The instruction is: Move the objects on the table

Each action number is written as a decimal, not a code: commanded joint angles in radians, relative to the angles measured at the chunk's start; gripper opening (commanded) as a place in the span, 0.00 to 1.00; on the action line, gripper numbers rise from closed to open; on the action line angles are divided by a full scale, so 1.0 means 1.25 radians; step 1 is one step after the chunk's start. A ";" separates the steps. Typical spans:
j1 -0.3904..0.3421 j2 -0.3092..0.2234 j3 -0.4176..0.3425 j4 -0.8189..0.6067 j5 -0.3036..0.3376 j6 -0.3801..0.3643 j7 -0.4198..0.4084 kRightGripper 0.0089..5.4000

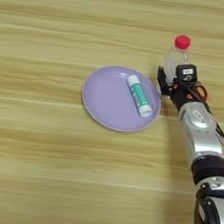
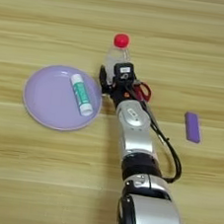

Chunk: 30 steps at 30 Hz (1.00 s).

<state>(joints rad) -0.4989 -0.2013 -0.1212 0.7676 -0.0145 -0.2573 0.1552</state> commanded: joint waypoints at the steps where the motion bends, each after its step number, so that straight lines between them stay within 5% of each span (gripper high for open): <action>1: -0.058 -0.021 0.000 -0.037 -0.001 -0.015 -0.012 0.63; 18: -0.043 -0.019 0.002 -0.074 0.001 0.005 -0.026 1.00; 30: -0.031 -0.018 0.000 -0.100 0.003 0.019 -0.028 1.00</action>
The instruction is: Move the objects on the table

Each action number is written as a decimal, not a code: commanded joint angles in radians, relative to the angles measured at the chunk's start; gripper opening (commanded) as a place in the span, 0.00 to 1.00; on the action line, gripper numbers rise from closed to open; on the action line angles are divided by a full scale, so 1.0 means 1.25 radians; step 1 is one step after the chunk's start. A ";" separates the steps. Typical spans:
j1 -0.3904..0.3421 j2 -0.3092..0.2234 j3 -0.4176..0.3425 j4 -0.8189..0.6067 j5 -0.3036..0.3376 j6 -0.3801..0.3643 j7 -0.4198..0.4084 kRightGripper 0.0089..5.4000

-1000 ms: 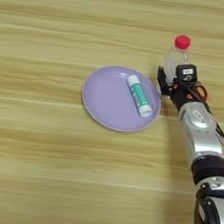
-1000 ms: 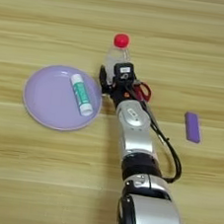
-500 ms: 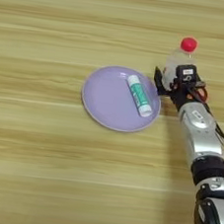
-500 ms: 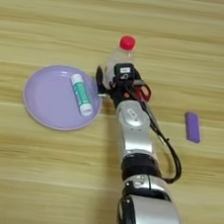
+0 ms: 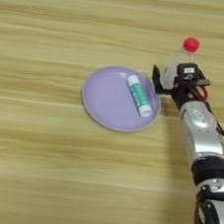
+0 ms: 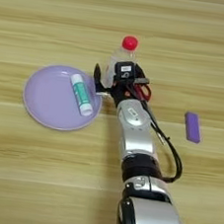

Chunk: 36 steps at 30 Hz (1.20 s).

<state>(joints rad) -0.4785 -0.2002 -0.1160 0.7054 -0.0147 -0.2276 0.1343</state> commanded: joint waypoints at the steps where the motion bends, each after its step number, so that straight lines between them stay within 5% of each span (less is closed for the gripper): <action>1: -0.047 -0.019 -0.004 -0.050 0.003 -0.004 -0.011 1.00; 22: 0.043 -0.015 -0.025 -0.186 0.055 0.102 0.003 1.00; 36: 0.164 -0.028 -0.036 -0.318 0.049 0.180 0.011 1.00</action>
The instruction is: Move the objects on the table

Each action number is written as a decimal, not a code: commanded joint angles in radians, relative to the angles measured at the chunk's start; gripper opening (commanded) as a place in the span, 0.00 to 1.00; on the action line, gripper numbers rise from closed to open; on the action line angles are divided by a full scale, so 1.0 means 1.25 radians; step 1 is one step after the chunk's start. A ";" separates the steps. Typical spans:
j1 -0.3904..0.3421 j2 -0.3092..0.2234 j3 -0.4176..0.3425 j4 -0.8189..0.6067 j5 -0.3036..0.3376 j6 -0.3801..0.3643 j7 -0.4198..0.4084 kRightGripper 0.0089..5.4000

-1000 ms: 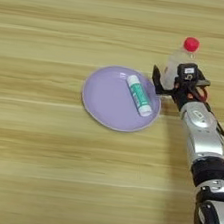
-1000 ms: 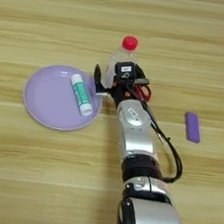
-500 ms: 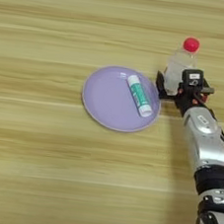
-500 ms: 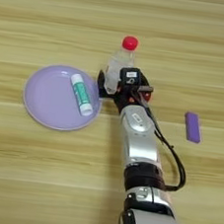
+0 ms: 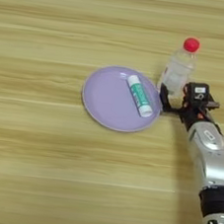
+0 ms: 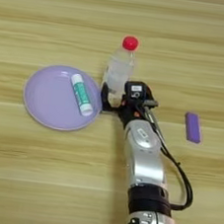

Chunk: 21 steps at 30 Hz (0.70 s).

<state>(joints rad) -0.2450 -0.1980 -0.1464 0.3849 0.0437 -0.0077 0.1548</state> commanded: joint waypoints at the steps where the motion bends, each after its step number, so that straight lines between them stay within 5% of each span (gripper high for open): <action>1: -0.017 -0.032 -0.012 -0.069 0.001 0.008 -0.004 1.00; 12: 0.055 -0.080 -0.024 -0.205 -0.040 0.059 -0.020 1.00; 16: 0.045 -0.159 0.001 -0.151 -0.132 0.034 -0.018 1.00; 21: 0.015 -0.208 -0.005 -0.070 -0.145 0.019 0.002 1.00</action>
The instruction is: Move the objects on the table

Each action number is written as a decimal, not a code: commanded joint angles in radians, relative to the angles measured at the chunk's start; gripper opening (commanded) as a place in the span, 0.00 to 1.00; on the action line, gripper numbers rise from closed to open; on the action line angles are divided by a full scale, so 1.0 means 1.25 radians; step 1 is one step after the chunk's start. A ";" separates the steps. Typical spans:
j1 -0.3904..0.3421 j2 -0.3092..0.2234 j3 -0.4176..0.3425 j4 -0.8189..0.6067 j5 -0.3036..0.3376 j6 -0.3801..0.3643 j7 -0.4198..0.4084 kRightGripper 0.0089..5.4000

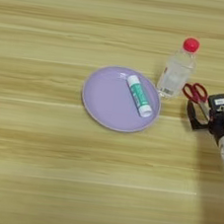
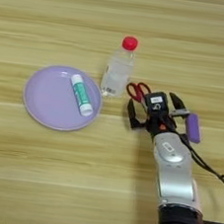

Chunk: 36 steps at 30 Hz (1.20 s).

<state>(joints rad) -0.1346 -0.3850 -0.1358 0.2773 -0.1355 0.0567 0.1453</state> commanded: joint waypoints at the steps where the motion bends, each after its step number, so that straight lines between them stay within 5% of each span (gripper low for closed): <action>1: -0.083 -0.069 -0.015 0.038 -0.002 -0.040 0.014 1.00; 7: -0.158 -0.116 -0.015 0.177 -0.004 -0.092 0.026 1.00; 17: -0.302 -0.137 0.048 0.382 -0.047 -0.179 0.053 1.00; 30: -0.311 -0.135 0.054 0.431 -0.045 -0.221 0.057 1.00; 36: -0.254 -0.132 0.056 0.353 -0.042 -0.214 0.069 1.00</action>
<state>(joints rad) -0.4292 -0.5079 -0.0558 0.8058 -0.2002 -0.2054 0.2298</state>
